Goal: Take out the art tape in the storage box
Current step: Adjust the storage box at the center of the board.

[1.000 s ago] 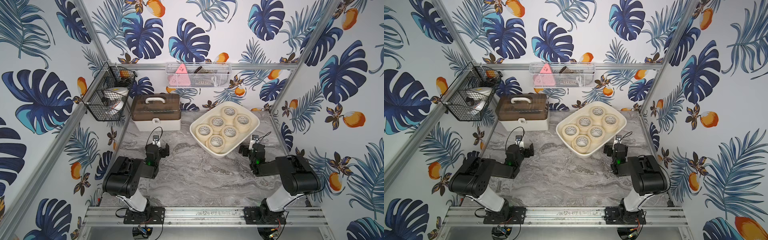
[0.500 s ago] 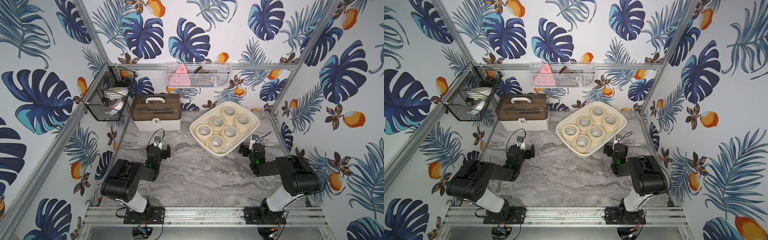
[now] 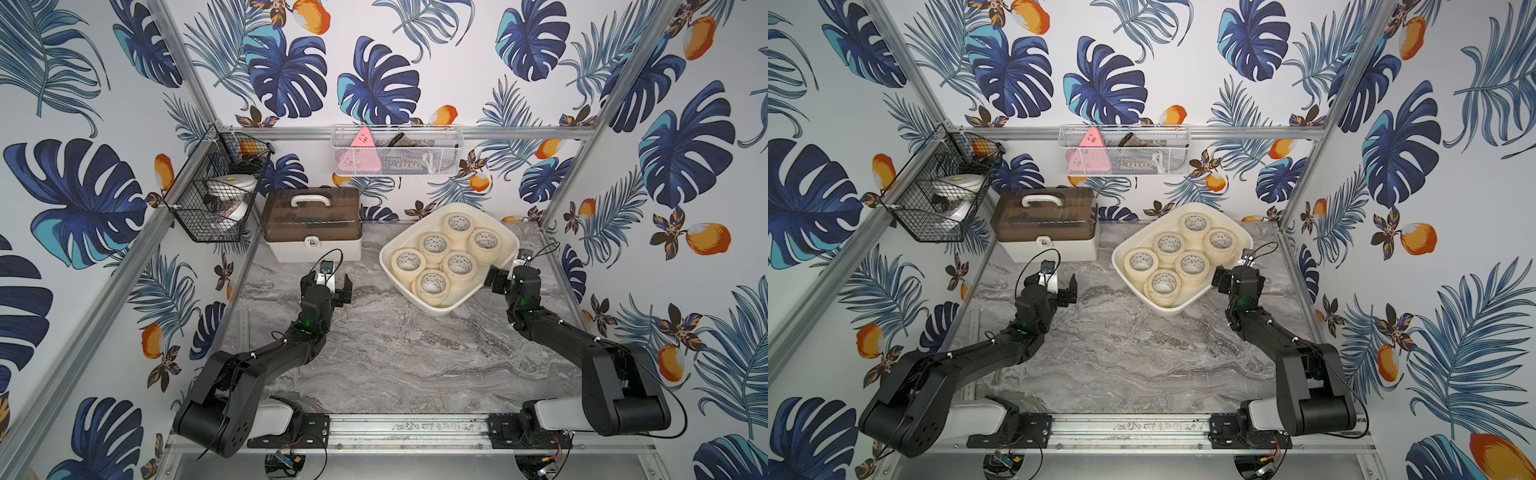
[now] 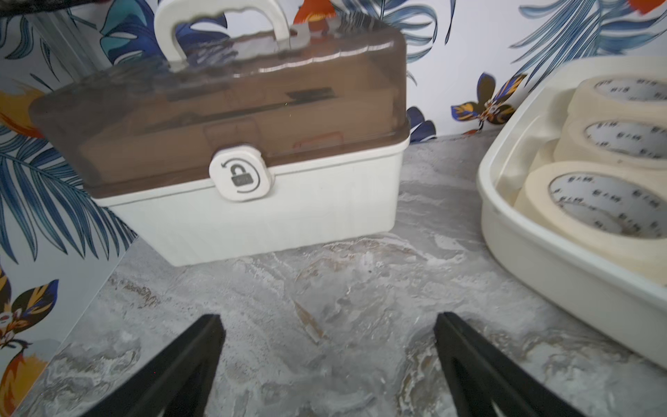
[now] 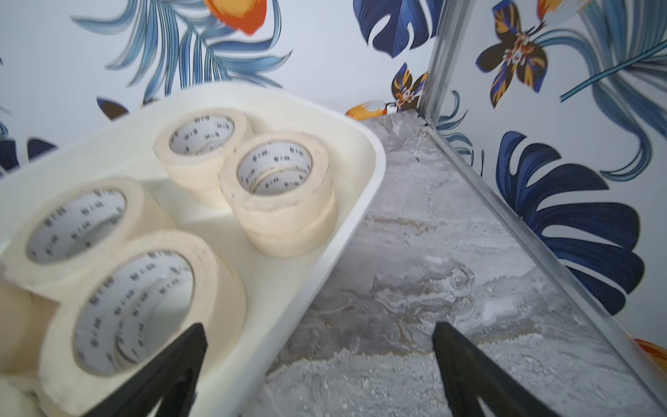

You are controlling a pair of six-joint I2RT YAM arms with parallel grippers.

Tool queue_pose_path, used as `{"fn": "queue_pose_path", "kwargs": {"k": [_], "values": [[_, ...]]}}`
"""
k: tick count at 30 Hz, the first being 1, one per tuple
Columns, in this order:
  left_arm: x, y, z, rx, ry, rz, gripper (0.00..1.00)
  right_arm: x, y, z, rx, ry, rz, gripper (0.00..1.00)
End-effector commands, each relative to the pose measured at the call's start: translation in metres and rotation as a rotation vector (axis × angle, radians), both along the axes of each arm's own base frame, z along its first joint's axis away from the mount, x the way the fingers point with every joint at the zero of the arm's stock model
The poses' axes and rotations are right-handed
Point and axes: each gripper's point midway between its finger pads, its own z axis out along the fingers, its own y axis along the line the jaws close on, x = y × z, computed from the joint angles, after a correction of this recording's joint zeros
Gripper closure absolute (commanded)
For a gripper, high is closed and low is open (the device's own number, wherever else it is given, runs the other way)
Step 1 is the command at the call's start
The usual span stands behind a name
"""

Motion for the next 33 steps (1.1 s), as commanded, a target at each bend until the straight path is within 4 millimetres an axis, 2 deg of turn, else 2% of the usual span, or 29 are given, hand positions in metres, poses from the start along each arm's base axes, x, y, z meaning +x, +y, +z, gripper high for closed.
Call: {"fn": "queue_pose_path", "kwargs": {"k": [1,3,5,6,8,11,14,20,24,27,30,33], "values": [[-0.003,0.005,0.013,-0.19,0.059,0.085,0.01,-0.027,-0.013,-0.018,0.17,0.23,-0.197,0.0],[0.0,0.007,0.019,-0.288,0.126,0.15,0.01,-0.03,-0.004,-0.013,0.244,0.306,-0.198,0.0],[0.008,-0.001,0.019,-0.358,0.221,0.169,0.01,-0.029,0.016,-0.01,0.338,0.36,-0.127,0.0],[0.012,-0.007,0.018,-0.382,0.264,0.159,0.01,-0.03,0.023,-0.011,0.377,0.377,-0.107,0.01],[0.02,-0.032,0.02,-0.433,0.36,0.065,0.01,-0.034,0.039,-0.017,0.477,0.431,-0.079,0.02],[0.025,-0.056,0.034,-0.538,0.432,-0.009,0.01,-0.041,0.059,-0.031,0.589,0.512,-0.047,0.05],[0.025,-0.075,0.045,-0.599,0.477,-0.097,0.01,-0.044,0.068,-0.045,0.655,0.547,-0.04,0.09],[0.019,-0.102,0.044,-0.69,0.573,-0.221,0.01,-0.047,0.069,-0.07,0.658,0.611,-0.059,0.13],[0.017,-0.108,0.04,-0.693,0.598,-0.254,0.01,-0.044,0.072,-0.083,0.656,0.644,-0.05,0.23],[0.016,-0.11,0.037,-0.672,0.625,-0.267,0.06,-0.042,0.075,-0.091,0.653,0.669,-0.035,0.34],[0.014,-0.111,0.034,-0.648,0.644,-0.267,0.07,-0.043,0.078,-0.097,0.649,0.691,-0.017,0.47],[0.012,-0.113,0.035,-0.631,0.654,-0.278,0.09,-0.044,0.078,-0.1,0.631,0.706,-0.004,0.65]]}}
